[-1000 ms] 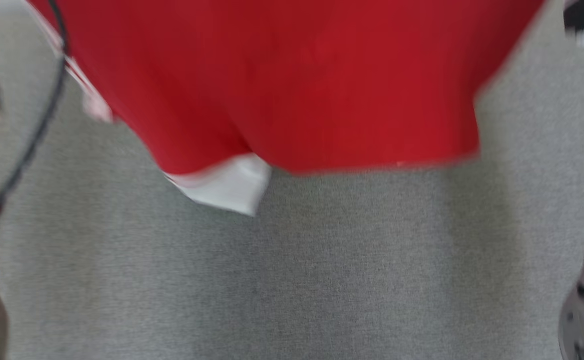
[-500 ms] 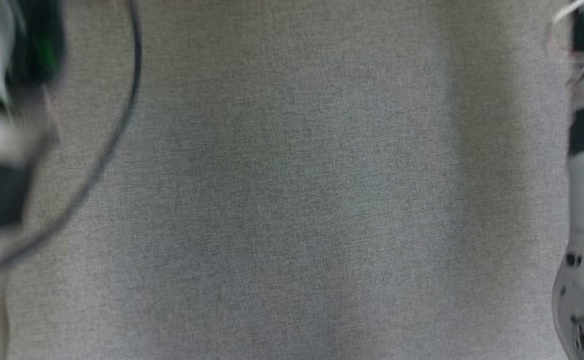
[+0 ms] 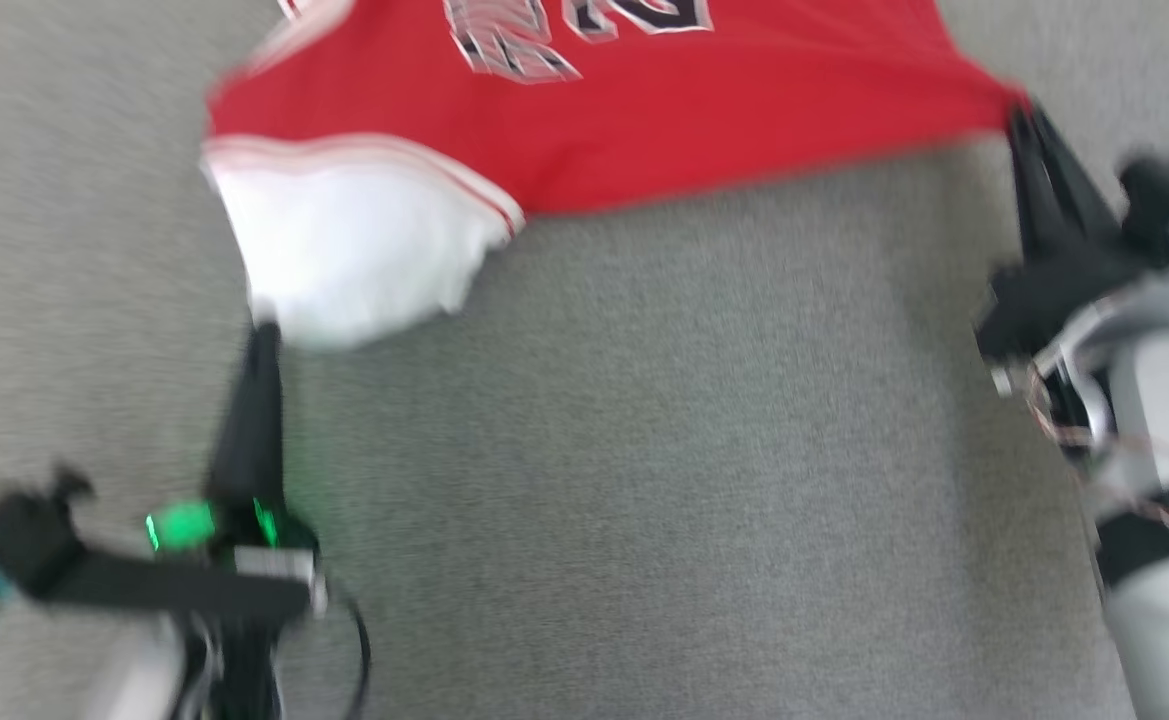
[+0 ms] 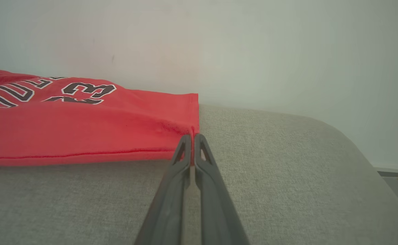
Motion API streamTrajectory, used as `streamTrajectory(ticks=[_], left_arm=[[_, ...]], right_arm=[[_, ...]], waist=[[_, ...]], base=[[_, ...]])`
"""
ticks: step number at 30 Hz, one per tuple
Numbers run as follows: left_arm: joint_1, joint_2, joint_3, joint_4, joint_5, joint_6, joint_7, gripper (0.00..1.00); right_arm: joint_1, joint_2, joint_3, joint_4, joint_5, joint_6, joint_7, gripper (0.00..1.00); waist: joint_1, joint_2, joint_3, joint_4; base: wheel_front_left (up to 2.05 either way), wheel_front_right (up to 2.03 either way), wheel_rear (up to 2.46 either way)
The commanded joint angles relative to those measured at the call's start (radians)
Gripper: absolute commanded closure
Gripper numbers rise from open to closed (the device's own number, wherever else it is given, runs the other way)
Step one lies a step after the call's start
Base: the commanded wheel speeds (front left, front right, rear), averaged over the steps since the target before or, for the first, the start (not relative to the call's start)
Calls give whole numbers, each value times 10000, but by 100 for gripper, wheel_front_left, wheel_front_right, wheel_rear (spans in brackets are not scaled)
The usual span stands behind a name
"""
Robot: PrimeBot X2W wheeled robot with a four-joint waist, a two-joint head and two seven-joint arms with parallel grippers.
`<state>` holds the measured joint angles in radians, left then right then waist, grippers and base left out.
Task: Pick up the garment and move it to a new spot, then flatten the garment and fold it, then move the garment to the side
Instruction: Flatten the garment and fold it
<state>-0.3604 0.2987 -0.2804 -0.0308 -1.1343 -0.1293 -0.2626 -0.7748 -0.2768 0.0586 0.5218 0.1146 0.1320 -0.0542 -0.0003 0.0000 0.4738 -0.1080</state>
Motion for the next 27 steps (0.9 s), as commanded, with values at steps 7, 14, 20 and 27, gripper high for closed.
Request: streamTrajectory(ticks=[7,14,20,27], left_arm=[[3023,-192,-299,-339,-1632,-14,-24,100],[4144,60,-1358,-447,-2636,-14,397,100],[4791,533,-2036,-469,-3272,-14,1152,100],[5430,1083,-2304,-682,-4262,-16,2181,100]], right_arm=[[3261,286,-1486,-1266,428,-26,829,100],[5100,756,-2230,-2000,248,-26,1801,100],[6752,1020,-2515,-2988,78,-26,3620,100],[8027,1374,-2847,-4066,118,-26,4436,100]], waist=[[3,0,-2705,1278],[3,0,-3596,1571],[3,0,-4024,1710],[3,0,-4082,1571]], base=[[0,0,0],[0,0,0],[0,0,0],[0,0,0]])
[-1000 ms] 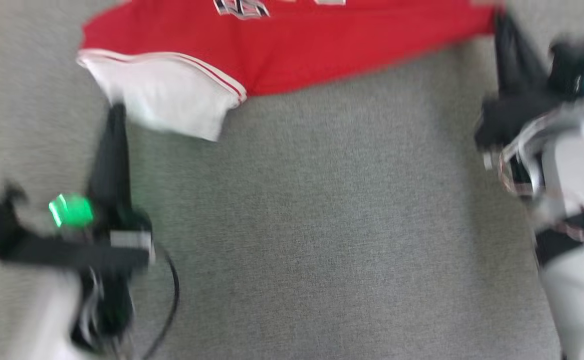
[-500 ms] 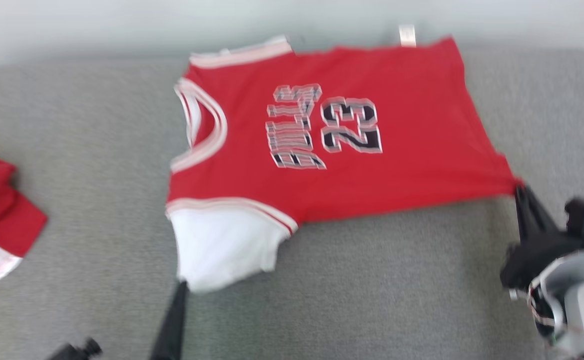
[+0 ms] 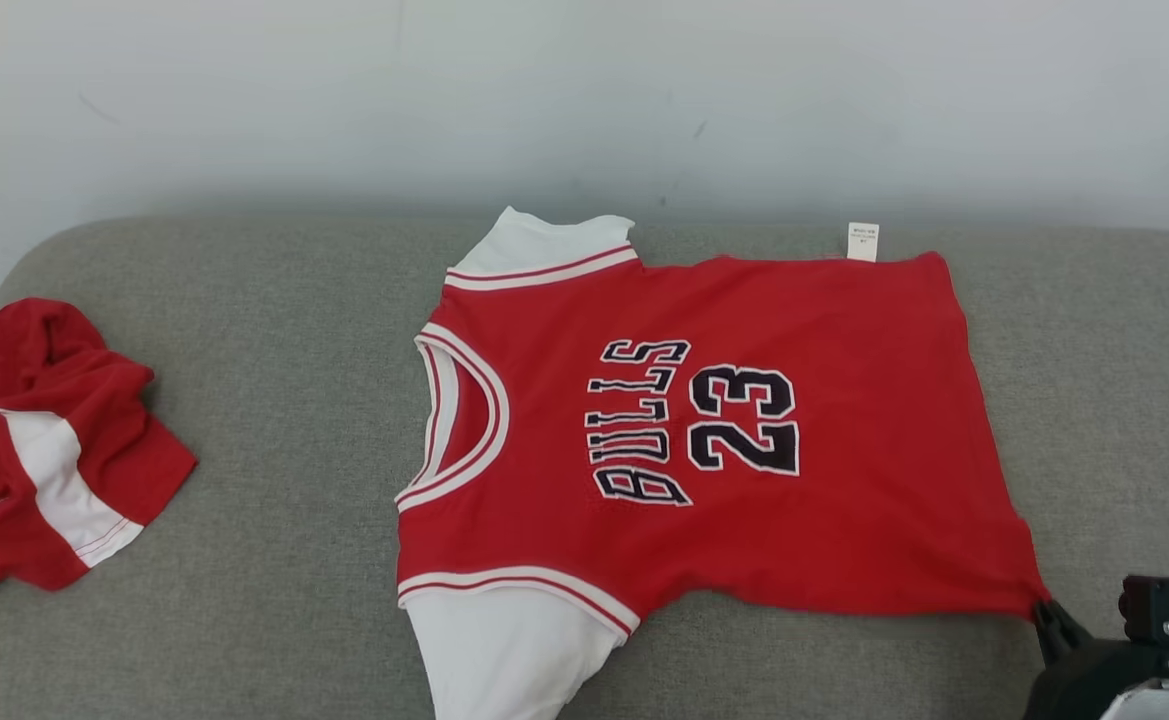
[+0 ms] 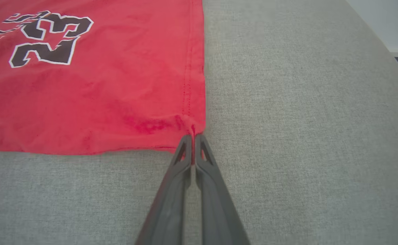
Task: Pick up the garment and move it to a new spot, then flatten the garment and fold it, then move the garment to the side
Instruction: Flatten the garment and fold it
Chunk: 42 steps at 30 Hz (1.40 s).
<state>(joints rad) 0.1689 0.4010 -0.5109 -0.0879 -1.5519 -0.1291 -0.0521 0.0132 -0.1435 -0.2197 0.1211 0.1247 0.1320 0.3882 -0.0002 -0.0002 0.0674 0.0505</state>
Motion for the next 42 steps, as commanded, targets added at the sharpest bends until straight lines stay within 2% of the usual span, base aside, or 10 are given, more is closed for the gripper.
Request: streamTrajectory(ticks=[1,4,7,11,14,18,24,28,33,42], left_arm=[[216,153,-41,-201,-295,-18,283,100],[432,473,-132,-508,-675,-16,851,100],[556,586,123,-781,-913,-18,885,100],[270,268,830,-1310,-1178,-18,541,100],[-142,118,1094,-1336,-919,-18,453,100],[-1195,-256,959,-881,-161,-17,355,100],[-2999,-947,800,584,904,-17,-228,100],[-4254,-1178,579,1748,2275,-12,-928,100],[-5719,-1624,287,3262,3910,270,-1692,100],[-7302,-2256,631,4674,5616,260,-2115,100]], right_arm=[[290,70,-93,-123,9,-26,110,100],[585,125,-275,-282,-87,-26,287,100],[700,189,-431,-408,-134,-26,309,100],[420,275,-403,-560,31,-26,62,100],[124,201,-345,-567,90,-25,-170,100],[-379,159,-224,-448,175,-25,-513,100],[-1187,218,-94,-218,169,-25,-894,100],[-1827,298,-147,-2,35,-25,-1198,100],[-2487,316,-244,342,-429,-25,-1669,100],[-3366,596,-629,896,-1131,-25,-2341,100]], waist=[[2,2,-14,-38],[2,2,14,-97],[2,2,49,-147],[2,2,113,-208],[2,2,188,-208],[2,2,394,-116],[2,2,898,-41],[2,2,1375,-37],[2,2,1874,10],[2,2,2370,-59]], base=[[0,0,0],[0,0,0],[0,0,0],[0,0,0],[0,0,0],[0,0,0],[0,0,0],[0,0,0],[0,0,0],[0,0,0]])
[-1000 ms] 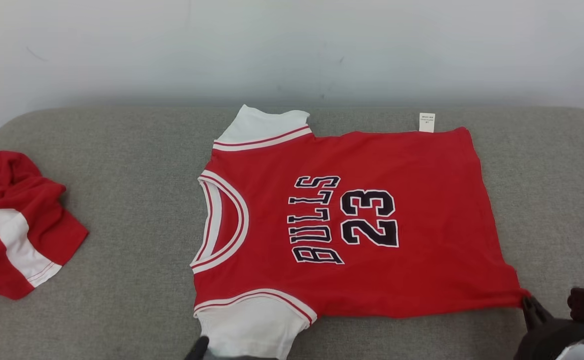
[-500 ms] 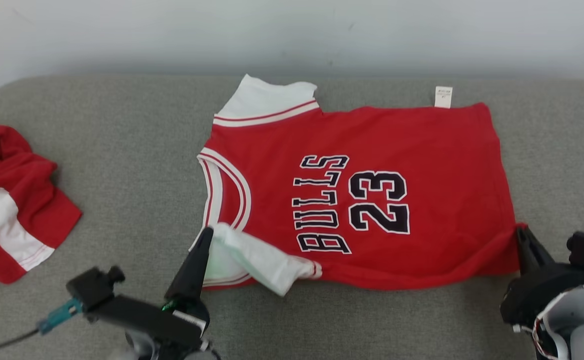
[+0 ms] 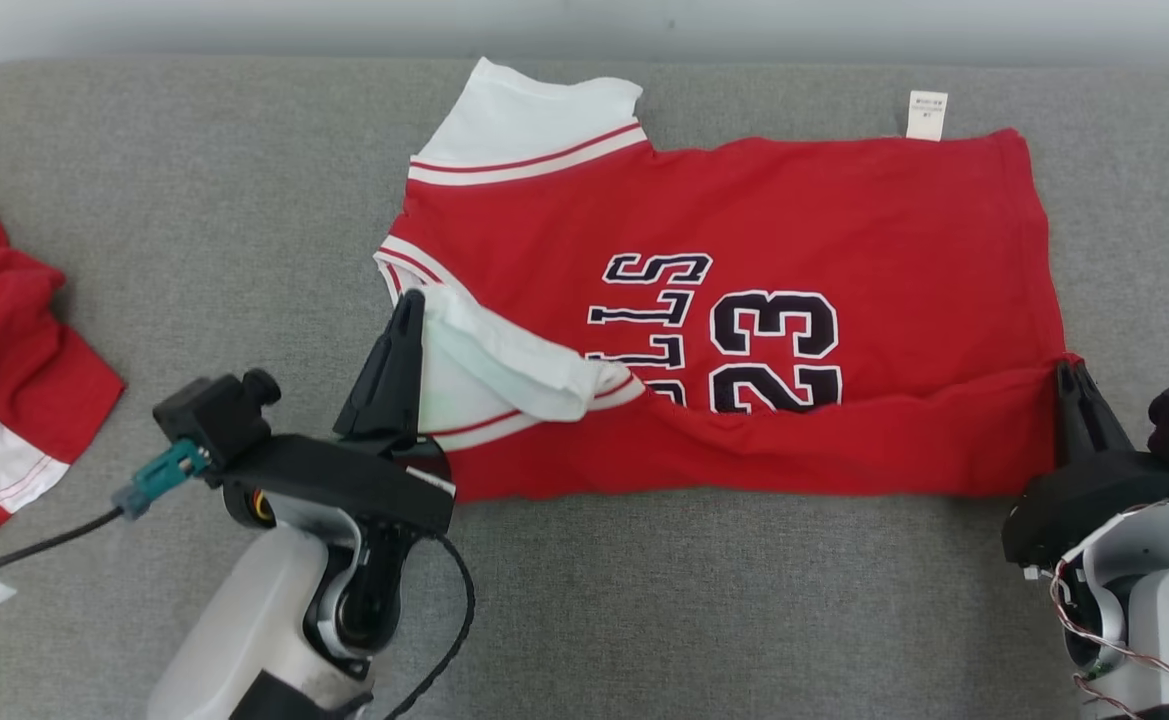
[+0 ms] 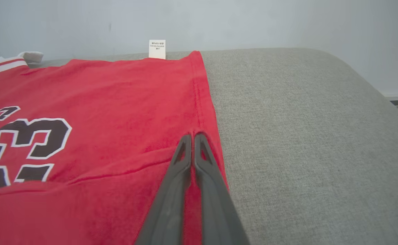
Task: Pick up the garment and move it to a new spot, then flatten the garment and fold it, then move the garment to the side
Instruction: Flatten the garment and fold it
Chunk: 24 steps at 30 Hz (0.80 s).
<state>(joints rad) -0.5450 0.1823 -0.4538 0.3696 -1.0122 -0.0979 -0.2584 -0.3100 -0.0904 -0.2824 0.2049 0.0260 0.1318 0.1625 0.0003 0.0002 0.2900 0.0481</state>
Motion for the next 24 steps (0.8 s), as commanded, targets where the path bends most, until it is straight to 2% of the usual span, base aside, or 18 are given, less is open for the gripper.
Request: streamTrajectory(ticks=[1,12,24], left_arm=[[-315,-101,87,179,393,-63,-63,100],[-1088,-506,586,618,1605,-193,-62,100],[-1465,-726,820,1148,2172,-295,-64,100]], right_arm=[[-220,84,-31,117,-181,-23,-153,100],[-824,204,-555,454,-788,-23,-1115,100],[-1293,206,-728,979,-1213,-23,-1190,100]], waist=[[-3,-2,195,-36],[-3,-2,476,-21],[-3,-2,788,-15]], base=[[0,0,0],[0,0,0],[0,0,0]])
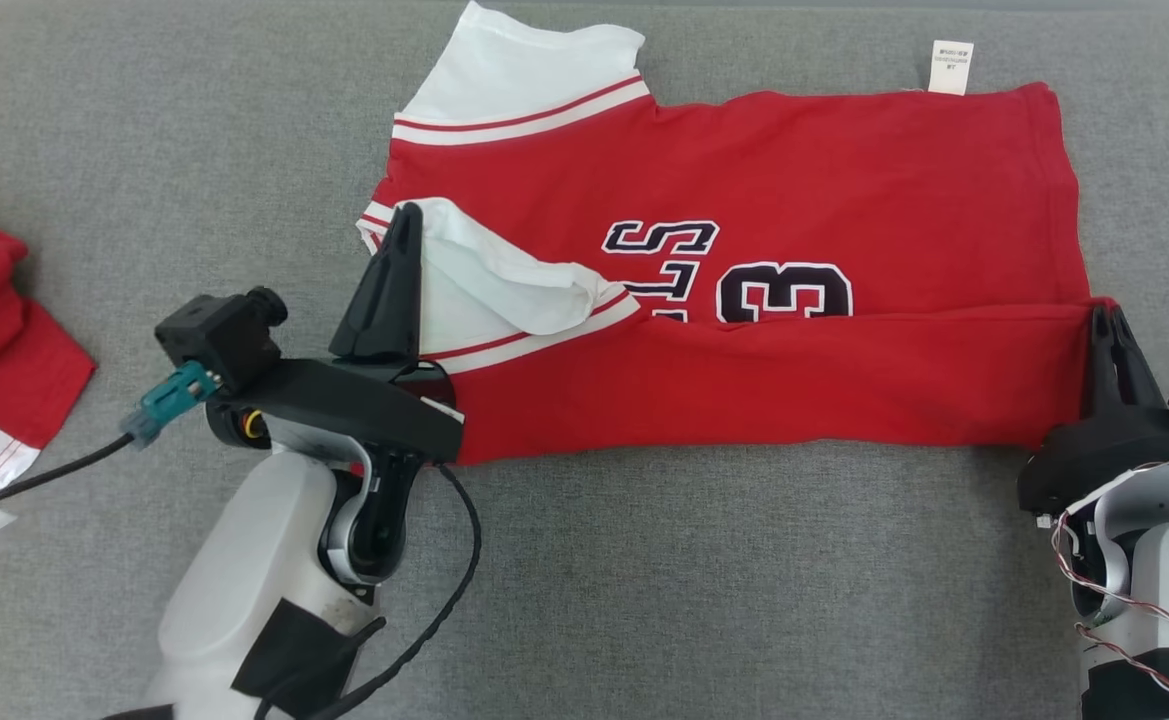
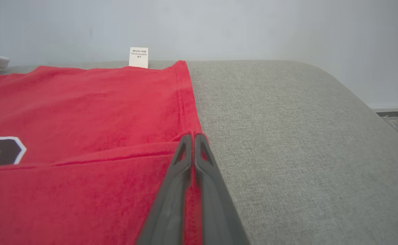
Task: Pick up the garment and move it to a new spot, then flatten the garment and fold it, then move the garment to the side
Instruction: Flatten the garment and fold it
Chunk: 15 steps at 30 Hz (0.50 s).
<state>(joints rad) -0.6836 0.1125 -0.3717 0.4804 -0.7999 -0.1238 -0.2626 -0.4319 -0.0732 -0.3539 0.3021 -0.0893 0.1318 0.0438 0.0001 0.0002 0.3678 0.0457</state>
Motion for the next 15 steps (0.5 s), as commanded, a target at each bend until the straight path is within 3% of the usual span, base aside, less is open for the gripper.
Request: streamTrajectory(ticks=[1,6,7,8,9,15], left_arm=[[-144,-39,-33,139,84,-40,-22,100],[-535,-28,-208,724,227,-69,-24,100],[-603,-4,-191,847,265,-70,-23,100],[-676,51,-225,956,424,-64,-24,100],[-746,91,-199,1074,515,7,-23,0],[-336,299,-84,1167,1477,243,-23,0]], right_arm=[[-71,51,-78,68,-100,-23,15,100],[-195,121,-234,362,-178,-24,-38,100],[-222,148,-149,468,-149,-23,-5,55],[-288,164,-122,485,-114,-23,-97,0],[-340,166,-88,538,-135,-24,-156,0],[-48,145,-48,481,-104,-23,-86,0]], waist=[[-1,-2,25,10],[-1,-2,50,-77],[-1,-2,44,-109],[-1,-2,38,-131],[-1,-2,29,-147],[-1,-2,-339,-76]], base=[[0,0,0],[0,0,0],[0,0,0],[0,0,0],[0,0,0],[0,0,0]])
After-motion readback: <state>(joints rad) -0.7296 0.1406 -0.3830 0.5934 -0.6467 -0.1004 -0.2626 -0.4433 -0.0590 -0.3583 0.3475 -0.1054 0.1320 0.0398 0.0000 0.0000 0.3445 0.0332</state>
